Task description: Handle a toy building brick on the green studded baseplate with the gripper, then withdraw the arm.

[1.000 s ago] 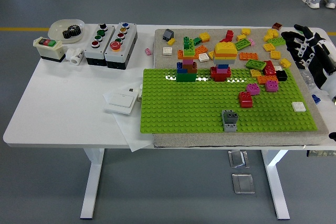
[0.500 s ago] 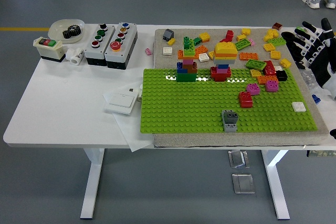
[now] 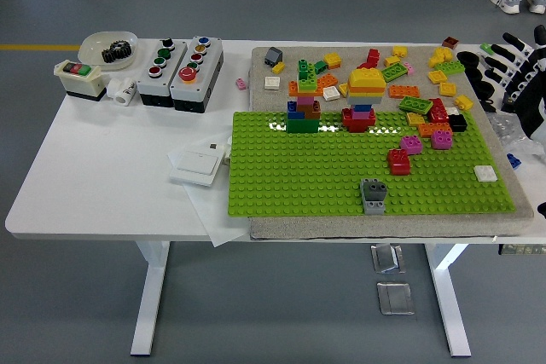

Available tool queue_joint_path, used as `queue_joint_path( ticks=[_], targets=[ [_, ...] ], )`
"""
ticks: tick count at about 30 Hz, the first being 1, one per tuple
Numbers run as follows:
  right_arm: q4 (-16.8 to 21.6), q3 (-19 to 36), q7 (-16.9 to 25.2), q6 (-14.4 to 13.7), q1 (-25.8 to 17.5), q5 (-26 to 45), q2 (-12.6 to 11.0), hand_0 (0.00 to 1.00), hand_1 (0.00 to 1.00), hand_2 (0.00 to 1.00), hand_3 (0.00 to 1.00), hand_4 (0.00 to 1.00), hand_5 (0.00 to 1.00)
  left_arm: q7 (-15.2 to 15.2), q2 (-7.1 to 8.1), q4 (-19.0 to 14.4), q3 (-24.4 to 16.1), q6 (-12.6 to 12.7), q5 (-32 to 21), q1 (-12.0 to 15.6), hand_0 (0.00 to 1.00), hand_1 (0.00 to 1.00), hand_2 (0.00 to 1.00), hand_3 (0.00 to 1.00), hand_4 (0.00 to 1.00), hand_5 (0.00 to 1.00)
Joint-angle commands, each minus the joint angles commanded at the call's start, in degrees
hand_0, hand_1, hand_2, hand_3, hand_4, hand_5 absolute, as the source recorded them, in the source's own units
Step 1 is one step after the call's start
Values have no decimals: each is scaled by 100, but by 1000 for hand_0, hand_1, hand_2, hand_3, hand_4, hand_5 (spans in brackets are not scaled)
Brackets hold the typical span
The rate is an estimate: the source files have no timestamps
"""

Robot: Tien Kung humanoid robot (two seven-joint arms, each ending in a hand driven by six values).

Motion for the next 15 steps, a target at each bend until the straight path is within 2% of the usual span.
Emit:
queue_joint_path(
  ticks=[8, 15],
  targets=[
    [4, -4, -68, 38, -1, -114, -25, 874, 820, 830, 848, 998, 970, -28, -18, 0, 24, 1, -4, 20, 781, 707, 604, 541, 532, 552],
    [23, -6, -59, -59, -48, -213, -47, 867, 806, 827, 847, 998, 969, -56, -33, 0, 0, 21, 21, 39, 784, 705, 604, 541, 532, 552]
  ],
)
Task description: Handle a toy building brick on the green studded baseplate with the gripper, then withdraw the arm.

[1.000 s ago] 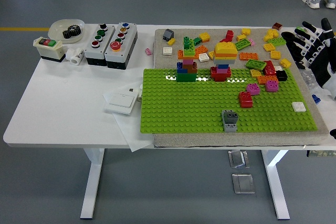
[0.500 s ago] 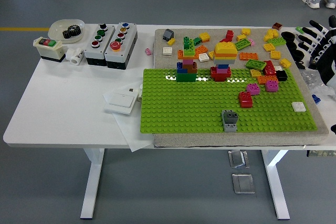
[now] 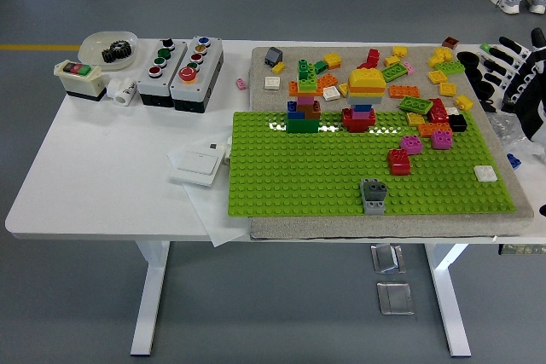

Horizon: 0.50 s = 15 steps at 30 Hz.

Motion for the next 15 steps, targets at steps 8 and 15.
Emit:
queue_joint_path(
  ticks=[8, 15],
  targets=[
    [26, -56, -34, -99, -63, -167, -29, 858, 804, 830, 838, 998, 953, -12, -18, 0, -59, 13, 77, 29, 783, 708, 604, 541, 533, 553],
    [20, -103, -28, -180, -100, -179, -33, 855, 805, 829, 837, 998, 936, -11, -43, 0, 13, 15, 17, 32, 780, 707, 605, 541, 533, 554]
  ],
)
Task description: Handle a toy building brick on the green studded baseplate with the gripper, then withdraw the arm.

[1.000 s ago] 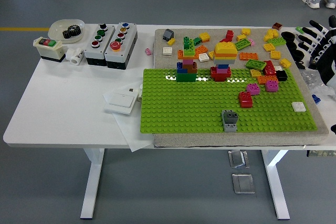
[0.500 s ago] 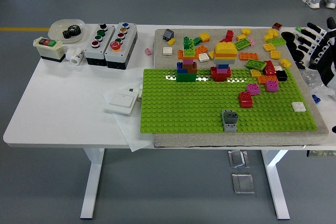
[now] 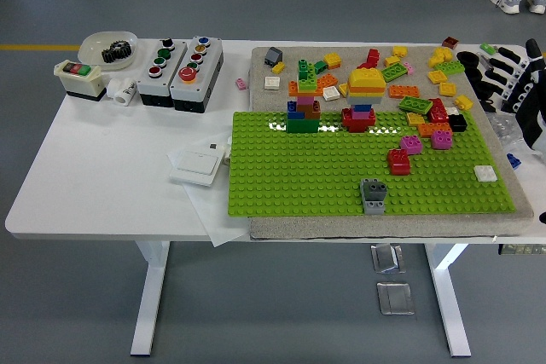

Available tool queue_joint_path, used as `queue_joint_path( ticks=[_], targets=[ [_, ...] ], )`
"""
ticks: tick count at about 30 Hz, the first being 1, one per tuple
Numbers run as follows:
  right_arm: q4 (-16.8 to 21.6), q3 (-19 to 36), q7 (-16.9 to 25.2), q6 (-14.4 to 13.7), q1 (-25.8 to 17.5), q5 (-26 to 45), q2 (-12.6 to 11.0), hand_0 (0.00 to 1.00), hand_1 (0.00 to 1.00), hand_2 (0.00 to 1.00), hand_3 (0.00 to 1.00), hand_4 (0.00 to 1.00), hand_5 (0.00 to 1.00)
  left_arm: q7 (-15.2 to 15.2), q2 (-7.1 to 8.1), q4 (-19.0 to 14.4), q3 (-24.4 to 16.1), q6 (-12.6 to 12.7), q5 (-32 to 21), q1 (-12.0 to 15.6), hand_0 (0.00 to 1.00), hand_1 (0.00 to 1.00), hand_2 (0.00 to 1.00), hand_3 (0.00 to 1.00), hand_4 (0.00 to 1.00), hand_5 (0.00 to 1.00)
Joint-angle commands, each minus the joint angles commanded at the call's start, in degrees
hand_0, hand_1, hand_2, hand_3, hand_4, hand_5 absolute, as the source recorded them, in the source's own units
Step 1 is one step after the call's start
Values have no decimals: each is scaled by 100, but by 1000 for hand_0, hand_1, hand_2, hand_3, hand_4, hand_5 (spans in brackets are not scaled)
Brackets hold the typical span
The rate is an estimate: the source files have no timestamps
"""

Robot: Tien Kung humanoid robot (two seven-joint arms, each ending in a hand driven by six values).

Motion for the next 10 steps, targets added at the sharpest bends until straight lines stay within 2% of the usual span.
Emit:
queue_joint_path(
  ticks=[4, 5, 10],
  targets=[
    [2, -16, -44, -111, 0, -88, -8, 855, 805, 829, 837, 998, 936, 15, -7, 0, -2, -6, 33, 3, 780, 707, 605, 541, 533, 554],
    [4, -18, -50, -135, -1, -117, -11, 858, 805, 827, 830, 998, 813, 14, -6, 0, 5, -8, 34, 2, 780, 707, 605, 541, 533, 553],
    [9, -72, -103, -311, 0, -299, -22, 858, 805, 827, 830, 998, 813, 7, 8, 0, 77, -24, 0, -1, 780, 707, 605, 541, 533, 553]
  ],
)
